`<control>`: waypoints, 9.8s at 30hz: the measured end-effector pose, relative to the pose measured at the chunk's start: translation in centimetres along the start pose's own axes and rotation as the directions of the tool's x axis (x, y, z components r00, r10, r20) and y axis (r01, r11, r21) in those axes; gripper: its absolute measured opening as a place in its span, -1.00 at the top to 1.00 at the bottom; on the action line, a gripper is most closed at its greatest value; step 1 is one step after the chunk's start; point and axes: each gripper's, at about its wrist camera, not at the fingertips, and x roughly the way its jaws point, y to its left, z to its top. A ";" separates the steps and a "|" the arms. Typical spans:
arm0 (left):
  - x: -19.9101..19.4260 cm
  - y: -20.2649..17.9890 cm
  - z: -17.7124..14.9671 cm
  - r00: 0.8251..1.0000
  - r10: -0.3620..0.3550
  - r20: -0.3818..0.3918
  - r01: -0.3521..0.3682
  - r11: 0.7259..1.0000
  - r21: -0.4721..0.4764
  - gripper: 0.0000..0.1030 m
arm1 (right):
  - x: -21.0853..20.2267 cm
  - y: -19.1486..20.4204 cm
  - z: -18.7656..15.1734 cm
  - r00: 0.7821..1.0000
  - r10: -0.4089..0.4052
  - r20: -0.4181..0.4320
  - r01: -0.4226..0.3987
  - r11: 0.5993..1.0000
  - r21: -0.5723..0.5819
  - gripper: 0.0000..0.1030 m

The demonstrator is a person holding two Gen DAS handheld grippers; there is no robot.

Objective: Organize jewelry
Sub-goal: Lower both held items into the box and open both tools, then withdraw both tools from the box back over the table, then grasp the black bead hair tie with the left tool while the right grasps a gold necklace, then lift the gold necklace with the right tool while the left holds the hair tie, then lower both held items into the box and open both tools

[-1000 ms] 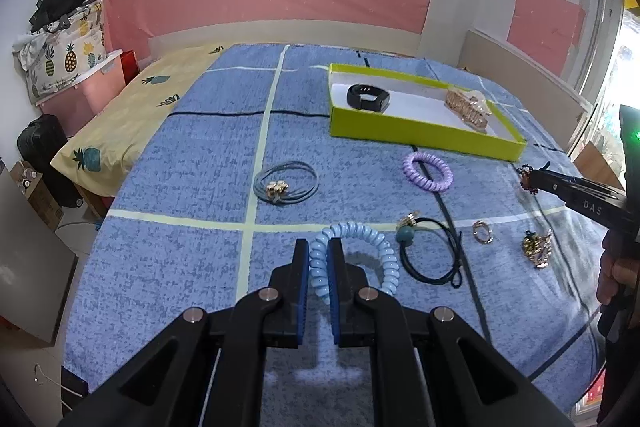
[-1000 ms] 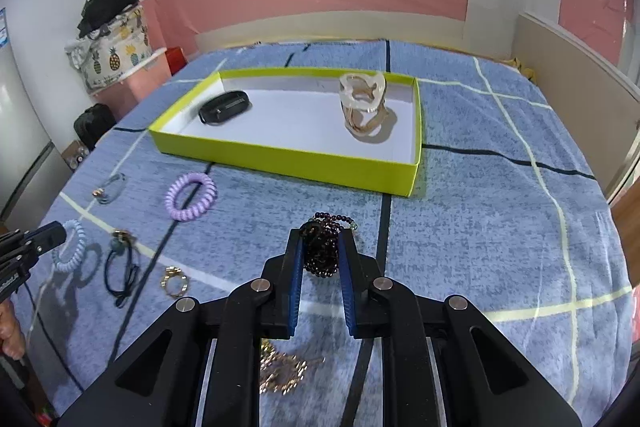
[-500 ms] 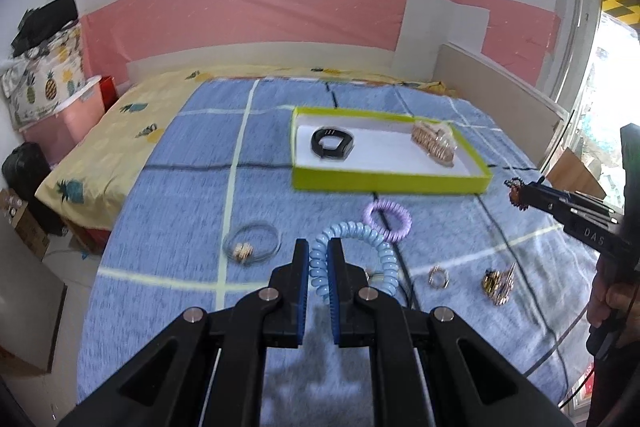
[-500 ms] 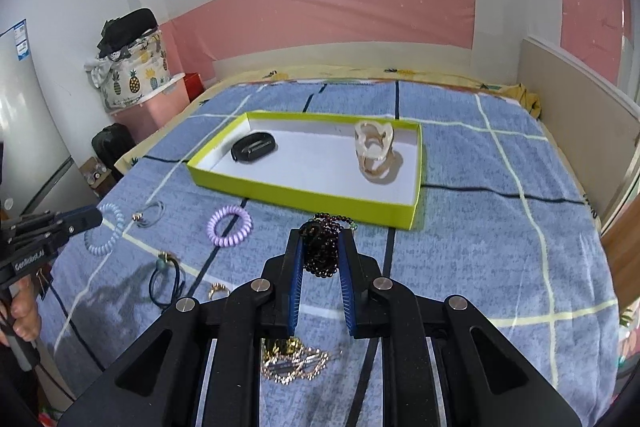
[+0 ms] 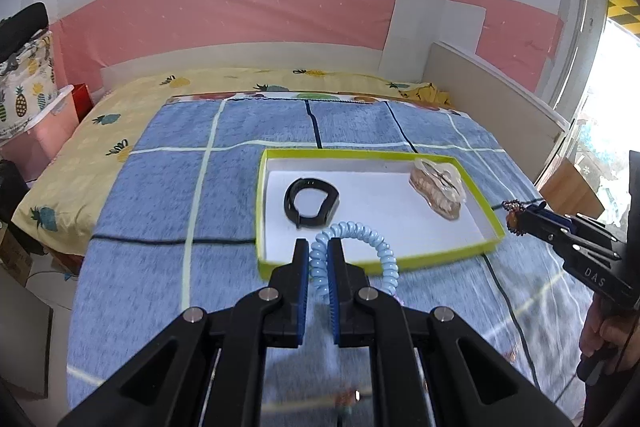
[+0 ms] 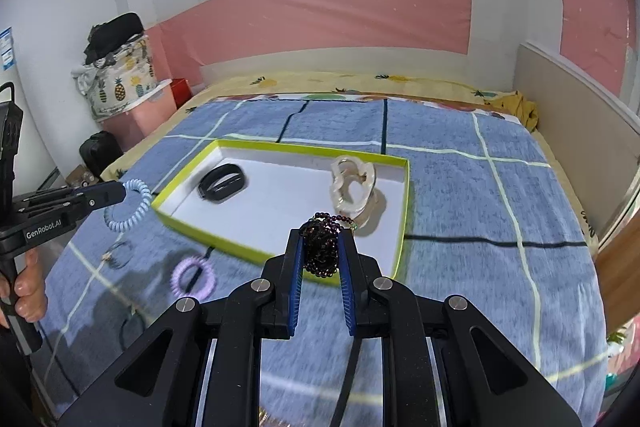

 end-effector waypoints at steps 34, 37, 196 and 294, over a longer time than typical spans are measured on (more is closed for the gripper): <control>10.9 1.5 1.4 0.980 0.070 -0.187 -0.075 0.997 -0.018 0.81 | 8.1 -2.3 0.2 0.987 -0.054 -0.149 0.056 0.998 0.012 0.66; 10.5 1.3 1.2 0.981 0.085 -0.175 -0.087 0.996 -0.002 0.81 | 8.2 -2.0 -0.1 0.986 -0.055 -0.158 0.056 0.998 -0.001 0.66; -2.4 -1.8 -11.6 0.996 0.012 -0.088 -0.009 0.999 0.038 0.73 | -4.4 3.5 -13.1 0.990 -0.037 -0.134 0.034 0.999 -0.024 0.73; 7.3 -2.5 2.9 0.999 -0.022 -0.048 0.026 0.997 0.071 0.73 | 7.6 2.1 1.6 0.995 0.040 -0.094 -0.046 0.997 -0.063 0.79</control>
